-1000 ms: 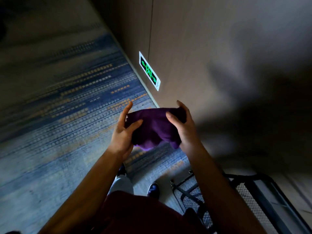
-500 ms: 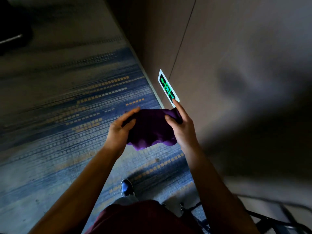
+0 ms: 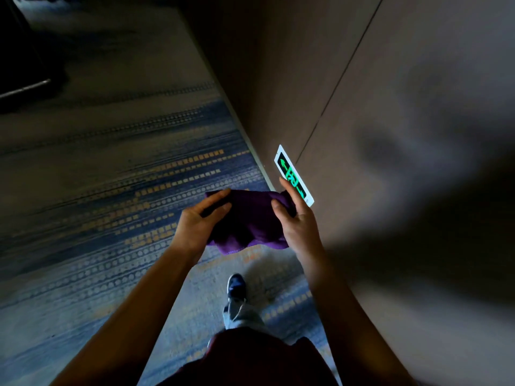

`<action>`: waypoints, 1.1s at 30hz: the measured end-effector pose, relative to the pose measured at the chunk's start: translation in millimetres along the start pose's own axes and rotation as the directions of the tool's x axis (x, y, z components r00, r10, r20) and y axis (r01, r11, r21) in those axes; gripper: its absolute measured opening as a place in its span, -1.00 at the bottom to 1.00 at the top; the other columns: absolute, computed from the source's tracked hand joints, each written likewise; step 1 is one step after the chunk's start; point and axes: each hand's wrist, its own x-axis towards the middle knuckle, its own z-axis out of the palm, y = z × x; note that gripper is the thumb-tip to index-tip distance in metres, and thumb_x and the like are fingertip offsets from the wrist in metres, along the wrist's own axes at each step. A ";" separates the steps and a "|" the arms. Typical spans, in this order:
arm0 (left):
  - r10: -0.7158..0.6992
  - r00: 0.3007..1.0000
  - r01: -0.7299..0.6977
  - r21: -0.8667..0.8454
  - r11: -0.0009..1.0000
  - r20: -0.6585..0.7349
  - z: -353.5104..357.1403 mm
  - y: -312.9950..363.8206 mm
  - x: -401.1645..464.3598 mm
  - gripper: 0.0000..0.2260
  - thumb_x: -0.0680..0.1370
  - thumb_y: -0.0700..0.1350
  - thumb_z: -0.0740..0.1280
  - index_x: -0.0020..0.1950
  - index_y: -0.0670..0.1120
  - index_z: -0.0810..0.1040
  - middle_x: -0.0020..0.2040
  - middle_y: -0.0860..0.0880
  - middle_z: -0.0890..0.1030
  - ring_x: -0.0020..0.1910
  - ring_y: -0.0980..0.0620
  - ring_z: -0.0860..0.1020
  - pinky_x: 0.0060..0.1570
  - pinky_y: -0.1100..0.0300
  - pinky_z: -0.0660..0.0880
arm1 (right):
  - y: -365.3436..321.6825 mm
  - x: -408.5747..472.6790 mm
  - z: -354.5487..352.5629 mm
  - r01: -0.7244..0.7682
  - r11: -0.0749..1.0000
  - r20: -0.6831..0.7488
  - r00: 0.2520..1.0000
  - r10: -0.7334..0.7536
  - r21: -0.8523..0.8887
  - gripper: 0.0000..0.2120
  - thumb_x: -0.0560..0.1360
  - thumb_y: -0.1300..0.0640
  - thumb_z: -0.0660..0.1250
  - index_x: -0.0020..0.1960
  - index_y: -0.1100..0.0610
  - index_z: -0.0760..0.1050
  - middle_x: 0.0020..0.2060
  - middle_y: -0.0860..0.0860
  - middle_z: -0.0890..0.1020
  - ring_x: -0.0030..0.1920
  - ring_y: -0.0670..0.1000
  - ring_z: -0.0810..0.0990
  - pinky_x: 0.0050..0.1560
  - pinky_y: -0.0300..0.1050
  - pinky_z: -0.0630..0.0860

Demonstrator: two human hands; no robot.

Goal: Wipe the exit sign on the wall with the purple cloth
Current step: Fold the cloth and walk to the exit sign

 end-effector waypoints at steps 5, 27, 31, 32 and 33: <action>0.025 0.998 -0.024 0.019 1.000 -0.052 -13.5 27.0 72.5 -0.68 0.52 -0.11 0.49 0.24 0.16 0.70 0.20 -0.01 0.72 0.18 -0.03 0.70 0.12 0.17 0.64 | 2.5 78.0 28.3 0.054 0.998 -0.044 0.998 -0.055 -0.030 -0.45 0.64 0.19 0.36 0.59 0.08 0.31 0.54 -0.05 0.41 0.53 -0.14 0.34 0.45 -0.41 0.23; -0.036 0.999 0.031 0.150 0.988 0.032 -152.0 155.4 334.1 -0.76 0.48 -0.06 0.54 0.07 0.25 0.74 0.05 0.13 0.76 0.05 0.09 0.73 -0.05 0.28 0.65 | -54.3 314.2 205.2 -0.204 0.978 -0.269 0.941 0.206 0.035 -0.69 0.66 0.15 0.33 0.38 0.10 0.57 0.32 0.13 0.61 0.33 0.05 0.55 0.36 -0.15 0.41; -0.045 0.988 -0.001 0.293 0.956 0.150 -167.6 191.6 385.2 -0.69 0.37 0.08 0.57 0.08 0.33 0.71 0.12 0.16 0.72 0.08 0.18 0.69 0.00 0.33 0.61 | -64.9 339.3 229.7 -0.267 0.961 -0.369 0.889 0.272 0.067 -0.69 0.65 0.13 0.33 0.38 0.03 0.58 0.32 0.04 0.61 0.26 -0.11 0.51 0.17 -0.54 0.30; -0.049 0.982 -0.014 0.333 0.943 0.181 -168.4 197.1 395.7 -0.71 0.40 0.09 0.57 0.08 0.37 0.69 0.15 0.20 0.69 0.12 0.20 0.67 0.07 0.28 0.61 | -66.2 343.3 232.8 -0.285 0.955 -0.386 0.874 0.294 0.083 -0.69 0.65 0.12 0.33 0.39 0.03 0.58 0.31 0.02 0.61 0.26 -0.12 0.51 0.14 -0.59 0.29; -0.052 0.976 -0.025 0.346 0.938 0.212 -167.9 200.7 405.9 -0.71 0.44 0.07 0.56 0.08 0.40 0.68 0.18 0.21 0.67 0.16 0.20 0.65 0.15 0.22 0.60 | -65.8 347.2 234.7 -0.293 0.951 -0.407 0.860 0.308 0.101 -0.69 0.65 0.11 0.33 0.39 0.03 0.57 0.31 0.01 0.61 0.28 -0.11 0.52 0.16 -0.56 0.30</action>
